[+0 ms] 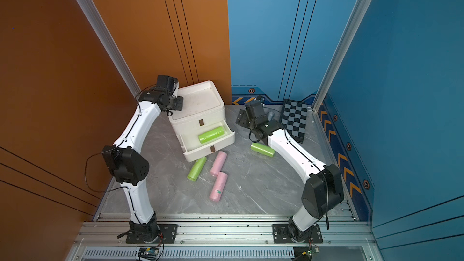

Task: Sort the rolls of trash bags by color and place them into the drawer
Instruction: Pick up the roll of trash bags from the center of the board.

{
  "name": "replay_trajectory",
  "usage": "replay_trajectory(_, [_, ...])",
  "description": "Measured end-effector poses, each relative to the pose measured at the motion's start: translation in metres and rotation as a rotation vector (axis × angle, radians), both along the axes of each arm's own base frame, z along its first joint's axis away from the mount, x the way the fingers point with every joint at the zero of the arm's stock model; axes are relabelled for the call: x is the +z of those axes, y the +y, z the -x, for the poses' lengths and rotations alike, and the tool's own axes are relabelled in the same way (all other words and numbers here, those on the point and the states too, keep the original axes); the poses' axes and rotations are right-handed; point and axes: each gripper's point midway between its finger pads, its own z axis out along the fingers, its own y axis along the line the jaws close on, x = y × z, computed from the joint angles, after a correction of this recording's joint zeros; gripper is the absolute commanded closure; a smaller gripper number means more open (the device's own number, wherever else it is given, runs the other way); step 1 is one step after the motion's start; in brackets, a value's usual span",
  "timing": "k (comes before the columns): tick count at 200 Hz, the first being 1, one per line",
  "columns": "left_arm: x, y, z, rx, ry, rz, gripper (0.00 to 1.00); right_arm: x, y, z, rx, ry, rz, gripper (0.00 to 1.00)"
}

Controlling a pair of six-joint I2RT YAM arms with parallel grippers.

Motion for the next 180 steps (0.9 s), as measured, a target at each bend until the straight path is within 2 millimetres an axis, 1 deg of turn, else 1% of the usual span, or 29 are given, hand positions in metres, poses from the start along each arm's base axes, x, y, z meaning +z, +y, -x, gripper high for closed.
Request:
replay_trajectory(15, [0.0,0.0,0.0,0.001,-0.001,0.001,1.0,-0.018,-0.026,0.0,0.051,0.054,0.071,0.09])
replay_trajectory(29, [0.0,0.0,0.0,0.0,-0.002,0.002,1.0,-0.026,-0.047,-0.001,0.09,0.078,0.139,0.07])
replay_trajectory(43, [0.0,0.0,0.0,0.0,-0.002,0.003,1.0,-0.031,-0.058,-0.001,0.139,0.086,0.204,0.05])
replay_trajectory(53, [0.0,0.001,0.0,0.0,-0.002,0.004,1.0,-0.037,-0.061,-0.002,0.178,0.094,0.24,0.05])
replay_trajectory(69, [0.0,0.001,0.0,-0.001,-0.002,0.004,1.0,-0.055,-0.063,-0.002,0.25,0.132,0.278,0.05])
replay_trajectory(104, [0.0,0.001,0.0,-0.002,-0.001,0.007,1.0,-0.115,-0.074,0.002,0.36,0.297,0.333,0.05])
replay_trajectory(126, [0.0,0.001,0.0,-0.002,-0.001,0.01,1.0,-0.145,-0.081,0.011,0.418,0.401,0.37,0.04])
replay_trajectory(154, [0.0,0.002,0.0,-0.002,0.0,0.015,1.0,-0.167,-0.083,0.021,0.479,0.482,0.4,0.04])
replay_trajectory(180, [0.0,0.001,0.0,-0.006,0.002,0.02,1.0,-0.173,-0.084,0.026,0.514,0.51,0.415,0.05])
